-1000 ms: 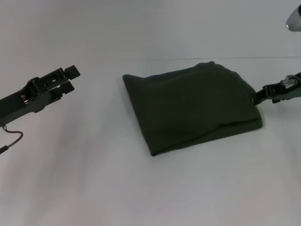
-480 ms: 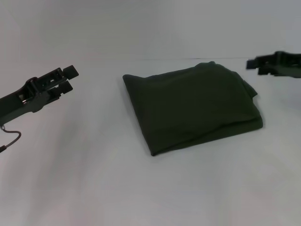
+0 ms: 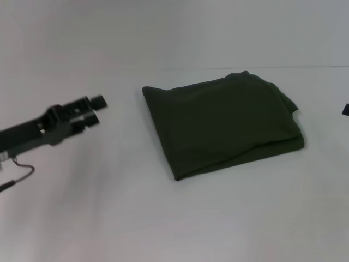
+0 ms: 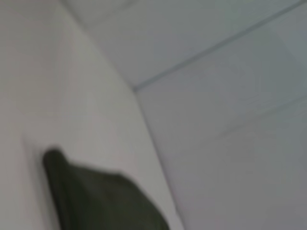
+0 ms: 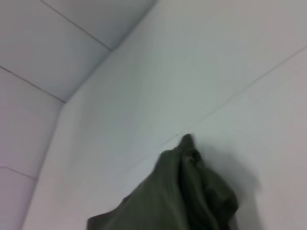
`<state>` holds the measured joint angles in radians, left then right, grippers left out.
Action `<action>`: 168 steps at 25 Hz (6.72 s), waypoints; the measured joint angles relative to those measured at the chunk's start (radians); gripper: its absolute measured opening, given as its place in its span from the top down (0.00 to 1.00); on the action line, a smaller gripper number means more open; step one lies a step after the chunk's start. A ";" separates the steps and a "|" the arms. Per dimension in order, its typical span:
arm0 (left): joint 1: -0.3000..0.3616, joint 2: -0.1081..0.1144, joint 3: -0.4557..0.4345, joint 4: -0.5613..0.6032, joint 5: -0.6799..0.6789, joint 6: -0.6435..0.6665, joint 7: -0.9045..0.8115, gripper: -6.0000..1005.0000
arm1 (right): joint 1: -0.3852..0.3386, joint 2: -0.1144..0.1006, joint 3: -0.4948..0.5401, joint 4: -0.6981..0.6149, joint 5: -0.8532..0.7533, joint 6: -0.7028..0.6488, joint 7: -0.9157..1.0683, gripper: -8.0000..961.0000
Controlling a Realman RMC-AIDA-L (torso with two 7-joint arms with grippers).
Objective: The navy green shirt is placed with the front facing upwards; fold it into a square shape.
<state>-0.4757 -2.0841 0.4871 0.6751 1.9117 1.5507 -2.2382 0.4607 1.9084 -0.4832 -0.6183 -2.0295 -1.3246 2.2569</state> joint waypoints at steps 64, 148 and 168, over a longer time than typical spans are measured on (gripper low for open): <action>-0.215 -0.088 0.347 -0.342 0.045 -0.515 -0.417 0.24 | 0.007 0.045 0.091 0.017 0.183 -0.198 -0.310 0.05; 0.036 0.009 -0.007 0.055 0.112 0.078 0.084 0.62 | -0.003 0.054 0.018 0.048 0.071 -0.090 -0.375 0.06; -0.231 0.080 0.236 0.079 0.251 -0.030 0.409 0.07 | 0.186 0.161 -0.340 -0.156 -0.022 -0.082 -0.569 0.09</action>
<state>-0.7068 -2.0045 0.7229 0.7536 2.1622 1.5207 -1.8289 0.6465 2.0692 -0.8233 -0.7742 -2.0519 -1.4066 1.6881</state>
